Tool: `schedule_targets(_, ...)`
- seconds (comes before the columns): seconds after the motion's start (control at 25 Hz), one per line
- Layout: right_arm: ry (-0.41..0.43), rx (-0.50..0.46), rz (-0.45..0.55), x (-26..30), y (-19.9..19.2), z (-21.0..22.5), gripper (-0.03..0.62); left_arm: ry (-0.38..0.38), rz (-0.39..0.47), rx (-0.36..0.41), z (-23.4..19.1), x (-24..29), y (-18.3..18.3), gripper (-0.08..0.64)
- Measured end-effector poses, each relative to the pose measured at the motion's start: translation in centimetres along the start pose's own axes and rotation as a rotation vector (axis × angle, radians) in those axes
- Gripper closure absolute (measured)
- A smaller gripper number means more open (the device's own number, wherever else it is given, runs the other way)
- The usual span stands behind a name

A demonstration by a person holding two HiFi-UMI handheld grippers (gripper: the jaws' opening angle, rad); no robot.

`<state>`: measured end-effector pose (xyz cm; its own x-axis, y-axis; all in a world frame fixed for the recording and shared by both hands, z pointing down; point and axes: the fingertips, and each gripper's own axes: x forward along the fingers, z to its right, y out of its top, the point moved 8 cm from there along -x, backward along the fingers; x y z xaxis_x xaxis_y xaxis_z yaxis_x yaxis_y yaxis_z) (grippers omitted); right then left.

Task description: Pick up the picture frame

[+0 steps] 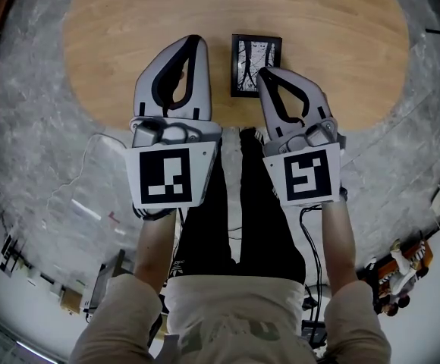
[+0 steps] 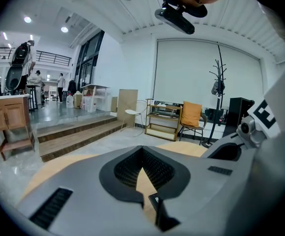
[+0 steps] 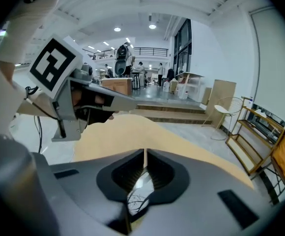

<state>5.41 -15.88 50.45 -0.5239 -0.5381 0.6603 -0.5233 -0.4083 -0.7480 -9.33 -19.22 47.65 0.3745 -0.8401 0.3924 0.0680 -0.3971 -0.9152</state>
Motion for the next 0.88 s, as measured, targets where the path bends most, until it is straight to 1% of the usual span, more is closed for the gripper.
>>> schedule_targets(0.04, 0.031, -0.008, -0.017, 0.3, -0.3, -0.4, 0.545, -0.002, -0.001, 0.003, -0.1, -0.1, -0.1, 0.551)
schedule_targets(0.08, 0.063, -0.017, -0.033, 0.5, -0.7, -1.0, 0.448, -0.003, -0.003, 0.005, -0.1, -0.2, -0.1, 0.551)
schedule_targets(0.12, 0.090, -0.034, -0.052, 0.9, -1.2, -1.6, 0.384, -0.004, -0.005, 0.006, -0.2, -0.4, -0.2, 0.551)
schedule_targets(0.2, 0.139, -0.103, -0.107, 1.6, -2.4, -2.9, 0.298, -0.009, -0.012, 0.007, -0.2, -0.6, -0.4, 0.551)
schedule_targets(0.28, 0.198, -0.195, -0.198, 2.4, -4.2, -4.4, 0.273, -0.019, -0.023, 0.011, -0.2, -0.7, -0.6, 0.551)
schedule_targets(0.32, 0.230, -0.248, -0.260, 2.8, -5.3, -5.1, 0.261, -0.025, -0.030, 0.013, -0.2, -0.8, -0.8, 0.551)
schedule_targets(0.36, 0.258, -0.305, -0.326, 3.3, -6.5, -5.9, 0.236, -0.031, -0.036, 0.012, -0.1, -0.8, -0.9, 0.551)
schedule_targets(0.44, 0.292, -0.391, -0.435, 4.2, -8.7, -7.2, 0.230, -0.040, -0.043, 0.012, -0.1, -0.8, -1.2, 0.551)
schedule_targets(0.52, 0.306, -0.417, -0.498, 5.0, -10.3, -7.8, 0.204, -0.046, -0.046, 0.013, 0.0, -1.0, -1.3, 0.551)
schedule_targets(0.56, 0.315, -0.418, -0.521, 5.2, -10.8, -8.0, 0.199, -0.049, -0.047, 0.015, 0.0, -1.0, -1.3, 0.551)
schedule_targets(0.68, 0.348, -0.429, -0.582, 5.8, -12.0, -8.5, 0.157, -0.057, -0.052, 0.017, 0.1, -1.3, -1.4, 0.551)
schedule_targets(0.88, 0.398, -0.462, -0.625, 6.6, -13.3, -9.4, 0.140, -0.058, -0.058, 0.015, 0.0, -1.4, -1.7, 0.551)
